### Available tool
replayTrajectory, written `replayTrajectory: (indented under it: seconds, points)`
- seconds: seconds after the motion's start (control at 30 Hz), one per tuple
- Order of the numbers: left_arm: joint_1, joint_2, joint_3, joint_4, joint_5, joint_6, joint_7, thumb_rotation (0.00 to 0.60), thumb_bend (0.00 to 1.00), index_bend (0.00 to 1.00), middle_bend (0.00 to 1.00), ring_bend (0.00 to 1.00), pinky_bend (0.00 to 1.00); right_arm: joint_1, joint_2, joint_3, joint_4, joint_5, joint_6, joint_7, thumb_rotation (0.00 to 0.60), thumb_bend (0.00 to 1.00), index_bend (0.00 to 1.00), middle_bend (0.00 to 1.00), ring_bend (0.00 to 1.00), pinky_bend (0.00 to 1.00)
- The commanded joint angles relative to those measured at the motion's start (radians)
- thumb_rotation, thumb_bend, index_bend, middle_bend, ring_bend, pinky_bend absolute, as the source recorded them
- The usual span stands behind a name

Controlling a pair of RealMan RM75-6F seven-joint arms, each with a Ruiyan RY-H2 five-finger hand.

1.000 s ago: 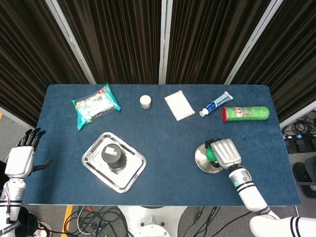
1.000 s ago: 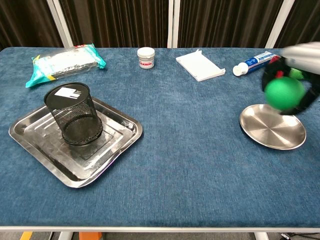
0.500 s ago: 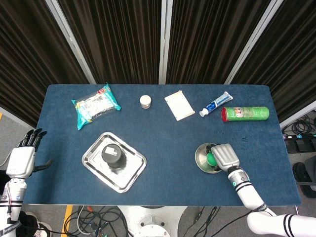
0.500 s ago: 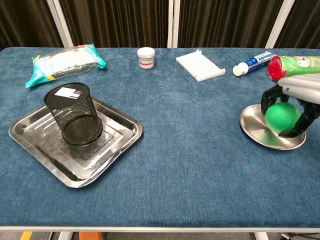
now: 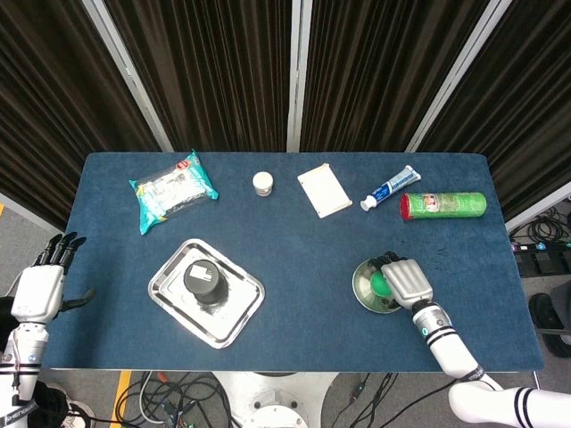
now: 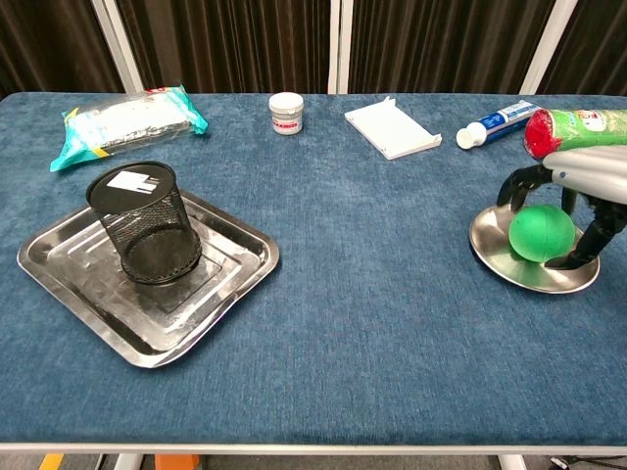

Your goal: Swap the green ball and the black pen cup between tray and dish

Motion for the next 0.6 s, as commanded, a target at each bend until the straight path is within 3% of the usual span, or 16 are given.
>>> replayTrajectory:
  seconds: [0.03, 0.17, 0.27, 0.37, 0.47, 0.5, 0.6]
  points:
    - [0.005, 0.013, 0.002, -0.023, 0.009, 0.012, 0.010, 0.600, 0.15, 0.13, 0.05, 0.01, 0.21, -0.022, 0.039, 0.003, -0.033, -0.019, 0.028, 0.020, 0.600, 0.06, 0.16, 0.20, 0.10, 0.29]
    - [0.021, 0.043, 0.009, -0.064, 0.050, 0.061, 0.021, 0.600, 0.15, 0.13, 0.05, 0.01, 0.21, -0.101, 0.130, 0.003, -0.113, -0.090, 0.162, 0.074, 0.600, 0.02, 0.13, 0.18, 0.09, 0.28]
    - [0.035, 0.060, 0.021, -0.078, 0.107, 0.110, 0.000, 0.600, 0.15, 0.13, 0.05, 0.01, 0.20, -0.206, 0.197, -0.015, -0.151, -0.169, 0.328, 0.129, 0.600, 0.00, 0.08, 0.13, 0.04, 0.21]
    - [0.053, 0.062, 0.051, -0.055, 0.189, 0.165, -0.036, 0.600, 0.15, 0.13, 0.05, 0.01, 0.19, -0.342, 0.209, -0.059, -0.117, -0.251, 0.508, 0.207, 0.600, 0.03, 0.00, 0.03, 0.00, 0.06]
    - [0.083, 0.044, 0.082, 0.009, 0.263, 0.236, -0.042, 0.599, 0.15, 0.13, 0.05, 0.01, 0.18, -0.467, 0.171, -0.105, -0.032, -0.294, 0.633, 0.271, 0.600, 0.08, 0.00, 0.00, 0.00, 0.00]
    - [0.096, 0.036, 0.094, 0.034, 0.283, 0.258, -0.019, 0.587, 0.15, 0.13, 0.05, 0.01, 0.18, -0.505, 0.152, -0.116, 0.003, -0.297, 0.663, 0.288, 0.600, 0.08, 0.00, 0.00, 0.00, 0.00]
    - [0.120, 0.029, 0.131, 0.057, 0.316, 0.273, 0.003, 0.422, 0.15, 0.13, 0.07, 0.01, 0.17, -0.568, 0.117, -0.125, 0.074, -0.288, 0.689, 0.320, 0.600, 0.08, 0.00, 0.00, 0.00, 0.00]
